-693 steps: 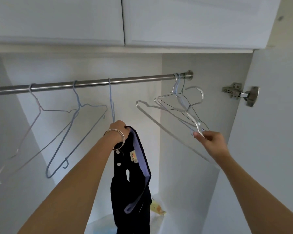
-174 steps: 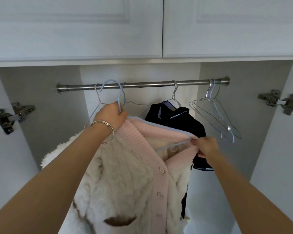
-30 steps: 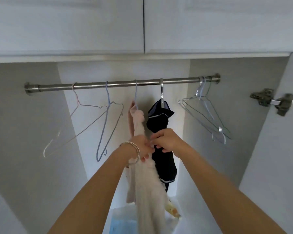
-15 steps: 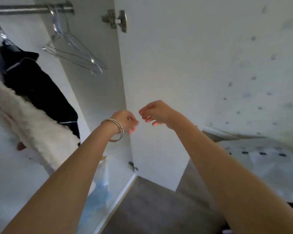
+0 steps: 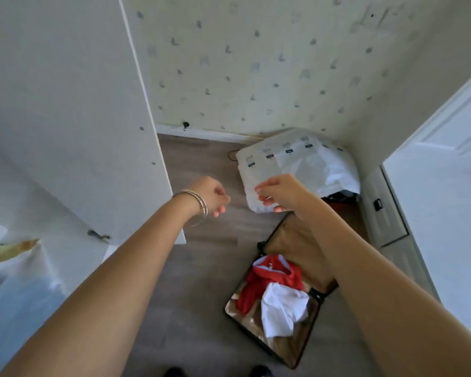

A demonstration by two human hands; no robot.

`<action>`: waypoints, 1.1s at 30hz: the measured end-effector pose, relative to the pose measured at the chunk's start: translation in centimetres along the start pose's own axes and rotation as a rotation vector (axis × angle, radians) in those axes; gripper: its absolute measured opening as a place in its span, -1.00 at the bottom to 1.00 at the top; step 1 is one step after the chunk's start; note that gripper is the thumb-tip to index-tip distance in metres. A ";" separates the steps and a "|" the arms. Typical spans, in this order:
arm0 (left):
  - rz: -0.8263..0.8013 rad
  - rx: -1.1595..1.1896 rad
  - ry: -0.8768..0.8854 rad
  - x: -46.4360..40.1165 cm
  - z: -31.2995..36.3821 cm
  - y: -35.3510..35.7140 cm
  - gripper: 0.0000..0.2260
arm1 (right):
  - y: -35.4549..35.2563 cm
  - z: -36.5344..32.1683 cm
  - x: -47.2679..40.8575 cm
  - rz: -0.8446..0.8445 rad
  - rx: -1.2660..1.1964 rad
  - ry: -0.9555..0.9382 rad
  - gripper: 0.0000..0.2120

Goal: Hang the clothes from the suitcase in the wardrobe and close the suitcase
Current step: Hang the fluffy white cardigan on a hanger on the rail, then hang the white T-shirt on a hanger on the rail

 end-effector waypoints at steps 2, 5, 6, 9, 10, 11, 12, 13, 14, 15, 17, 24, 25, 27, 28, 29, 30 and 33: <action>-0.049 0.001 0.005 -2.1 2.6 4.9 -0.81 | -3.6 4.9 -0.3 0.024 -0.015 0.067 -0.91; -0.119 0.062 0.027 -5.1 6.4 12.3 -0.76 | -8.5 12.0 -0.6 0.070 -0.048 0.148 -0.85; -0.133 0.060 0.031 -5.7 7.2 14.1 -0.75 | -9.7 14.0 -0.6 0.086 -0.058 0.172 -0.88; -0.193 0.040 0.035 -7.8 9.3 20.1 -0.75 | -13.1 20.4 -1.1 0.136 -0.075 0.256 -0.87; -0.219 0.029 0.026 -8.5 9.6 22.2 -0.77 | -14.0 22.7 -1.4 0.148 -0.079 0.289 -0.83; -0.241 0.011 0.016 -9.2 9.5 24.2 -0.78 | -14.5 25.0 -1.7 0.155 -0.088 0.317 -0.80; -0.266 -0.005 -0.001 -9.8 9.3 26.1 -0.80 | -14.8 27.3 -1.9 0.159 -0.094 0.354 -0.78; -0.292 -0.022 -0.018 -10.8 8.7 28.4 -0.81 | -15.1 30.0 -2.3 0.169 -0.106 0.392 -0.79; -0.305 -0.029 -0.041 -11.1 8.1 29.8 -0.80 | -15.0 31.8 -2.3 0.177 -0.111 0.425 -0.80; -0.322 -0.039 -0.057 -11.9 7.3 31.7 -0.80 | -14.9 34.0 -2.6 0.185 -0.125 0.454 -0.83; -0.368 -0.082 -0.076 -13.6 5.6 35.8 -0.84 | -14.6 39.1 -3.3 0.213 -0.143 0.529 -0.86; -0.457 -0.193 -0.098 -19.9 -1.2 47.4 -0.90 | -11.4 53.8 -6.5 0.273 -0.202 0.696 -0.78; -0.470 -0.213 -0.103 -20.7 -2.4 49.1 -0.92 | -10.7 55.7 -7.1 0.268 -0.209 0.719 -0.80; -0.493 -0.256 -0.104 -22.3 -4.4 51.9 -0.94 | -9.4 58.8 -8.4 0.245 -0.213 0.734 -0.80; -0.507 -0.275 -0.101 -23.2 -5.5 53.6 -0.94 | -8.7 60.6 -9.2 0.239 -0.214 0.739 -0.80; -0.515 -0.288 -0.108 -23.8 -6.2 54.5 -0.93 | -8.3 61.8 -9.8 0.234 -0.210 0.743 -0.79; -0.526 -0.301 -0.116 -24.6 -7.2 55.9 -0.92 | -7.7 63.4 -10.5 0.229 -0.209 0.749 -0.78; -0.518 -0.347 -0.120 -27.1 -9.2 59.5 -0.85 | -6.4 67.7 -12.6 0.224 -0.200 0.767 -0.75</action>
Point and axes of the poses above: each hand's wrist, its own x-axis away from the middle knuckle, its own y-axis out of the palm, z = x × y, the point moved 5 cm from there along -x, towards the middle knuckle, and after that the axes turned 14 degrees about -x, right-handed, at the moved point
